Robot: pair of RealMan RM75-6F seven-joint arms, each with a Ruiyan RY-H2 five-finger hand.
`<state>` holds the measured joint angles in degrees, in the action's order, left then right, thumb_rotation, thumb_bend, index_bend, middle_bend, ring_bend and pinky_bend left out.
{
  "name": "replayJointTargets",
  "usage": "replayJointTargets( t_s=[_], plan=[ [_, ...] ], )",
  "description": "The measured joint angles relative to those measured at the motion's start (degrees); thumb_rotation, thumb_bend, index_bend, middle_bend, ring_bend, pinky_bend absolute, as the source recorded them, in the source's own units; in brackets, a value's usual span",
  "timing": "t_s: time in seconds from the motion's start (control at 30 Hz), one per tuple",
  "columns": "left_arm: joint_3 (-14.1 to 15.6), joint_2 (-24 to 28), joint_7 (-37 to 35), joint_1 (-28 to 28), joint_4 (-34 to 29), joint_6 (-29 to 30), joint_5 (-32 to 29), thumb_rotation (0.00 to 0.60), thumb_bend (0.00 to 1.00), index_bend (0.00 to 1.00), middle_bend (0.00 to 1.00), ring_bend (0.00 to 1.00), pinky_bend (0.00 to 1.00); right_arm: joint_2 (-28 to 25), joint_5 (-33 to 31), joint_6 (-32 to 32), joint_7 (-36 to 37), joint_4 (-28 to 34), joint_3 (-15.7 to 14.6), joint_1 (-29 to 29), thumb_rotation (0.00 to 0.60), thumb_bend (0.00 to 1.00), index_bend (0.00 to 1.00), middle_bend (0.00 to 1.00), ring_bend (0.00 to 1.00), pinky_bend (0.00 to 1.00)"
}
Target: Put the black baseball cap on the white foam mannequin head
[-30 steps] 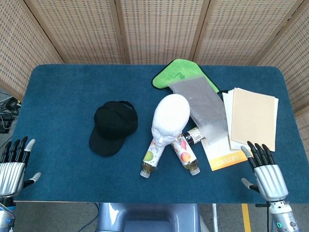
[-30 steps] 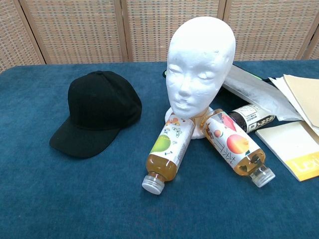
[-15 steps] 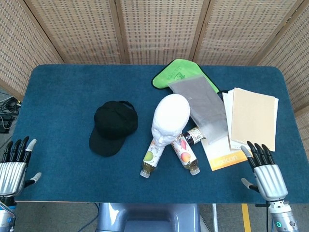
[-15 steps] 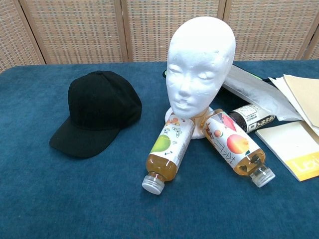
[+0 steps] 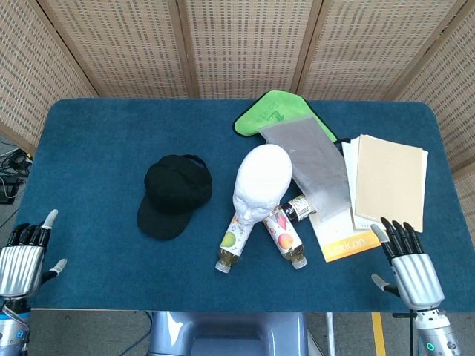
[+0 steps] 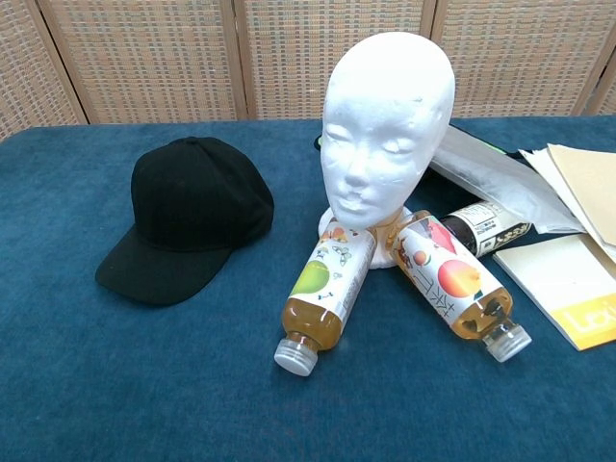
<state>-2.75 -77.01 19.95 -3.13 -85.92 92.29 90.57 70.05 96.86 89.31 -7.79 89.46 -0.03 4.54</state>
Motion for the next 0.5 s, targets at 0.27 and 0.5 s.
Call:
replayJointTargets(
  t_s=[0.27,0.5],
  plan=[
    [-1.1,-5.4,-0.1,-2.7,5.5,-0.6,1.8,0.600,0.08,0.13,0.89,0.80,0.66,-0.3,-0.2,0.2,0.4,0.2,0.1,-0.1,0.600,0.05,0.06,0.00,0.00,0.00],
    [-2.5,-11.7,-0.4,-6.1,13.8,-1.3,3.6,0.600,0.15,0.16,0.90,0.82,0.67,-0.4,-0.4,0.2,0.9,0.2,0.3,-0.1,0.600,0.05,0.06,0.00,0.00,0.00]
  ],
)
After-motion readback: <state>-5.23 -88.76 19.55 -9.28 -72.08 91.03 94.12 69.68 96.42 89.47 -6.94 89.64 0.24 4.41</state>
